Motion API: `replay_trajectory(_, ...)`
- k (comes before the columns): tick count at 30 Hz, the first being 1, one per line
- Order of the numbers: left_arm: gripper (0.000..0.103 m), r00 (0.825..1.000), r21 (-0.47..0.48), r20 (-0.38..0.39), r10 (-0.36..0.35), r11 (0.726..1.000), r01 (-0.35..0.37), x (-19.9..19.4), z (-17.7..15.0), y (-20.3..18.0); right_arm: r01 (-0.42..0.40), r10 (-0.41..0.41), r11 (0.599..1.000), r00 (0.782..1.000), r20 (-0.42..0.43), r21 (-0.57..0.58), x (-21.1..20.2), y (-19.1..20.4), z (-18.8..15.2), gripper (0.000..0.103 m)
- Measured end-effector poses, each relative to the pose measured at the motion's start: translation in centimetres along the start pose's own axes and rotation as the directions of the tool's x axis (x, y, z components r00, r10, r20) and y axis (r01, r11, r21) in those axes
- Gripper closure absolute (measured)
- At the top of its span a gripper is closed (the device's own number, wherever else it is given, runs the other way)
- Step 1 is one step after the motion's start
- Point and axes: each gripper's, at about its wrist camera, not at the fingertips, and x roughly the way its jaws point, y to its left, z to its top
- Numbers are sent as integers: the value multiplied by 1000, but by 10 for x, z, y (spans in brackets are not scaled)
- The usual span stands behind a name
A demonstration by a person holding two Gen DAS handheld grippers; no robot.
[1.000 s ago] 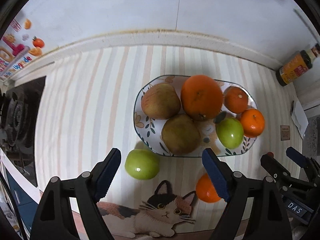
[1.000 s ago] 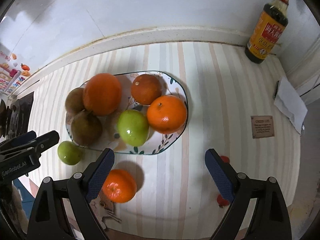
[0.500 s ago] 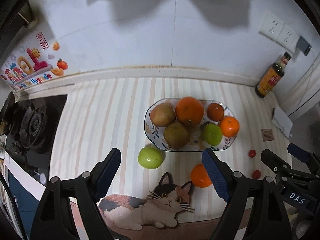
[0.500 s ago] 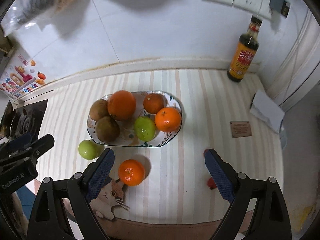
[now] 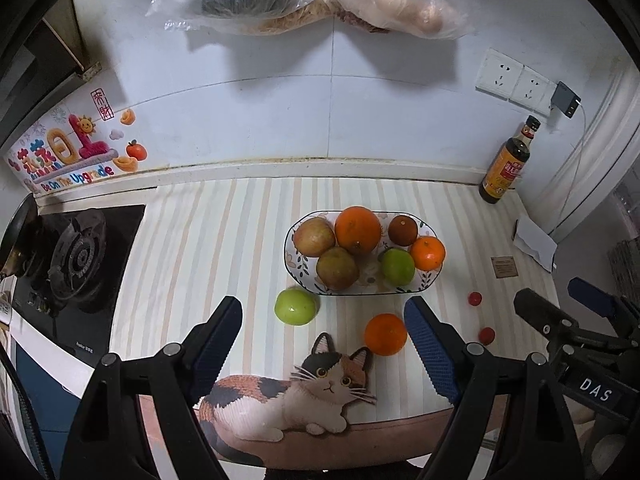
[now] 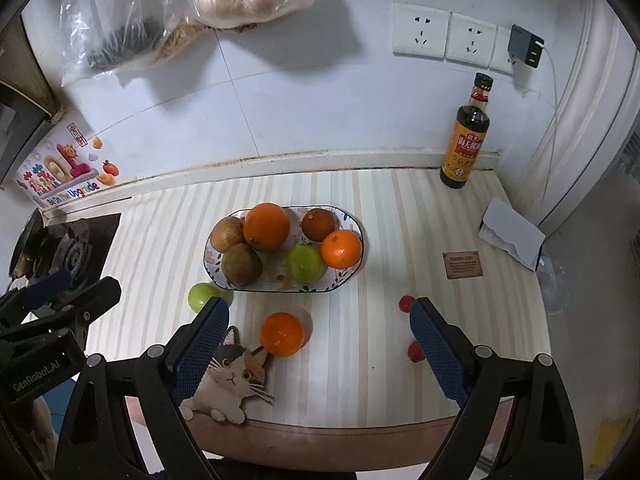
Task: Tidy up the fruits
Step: 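Lift both open tools away from the plate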
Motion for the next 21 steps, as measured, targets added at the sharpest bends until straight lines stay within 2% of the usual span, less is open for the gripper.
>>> replay_trajectory(5,20,1000,9,11,8,1000,-8,-4,-5,-5,2,-2,1000,1000,11,13,-6,-1,-4,9)
replay_trajectory(14,20,995,9,83,58,998,-59,-7,-4,-10,-7,7,1000,1000,14,16,-3,-1,-5,9)
replay_trajectory(21,20,996,-4,78,48,999,-48,-1,0,-11,-15,15,1000,1000,4,20,3,1,-2,9)
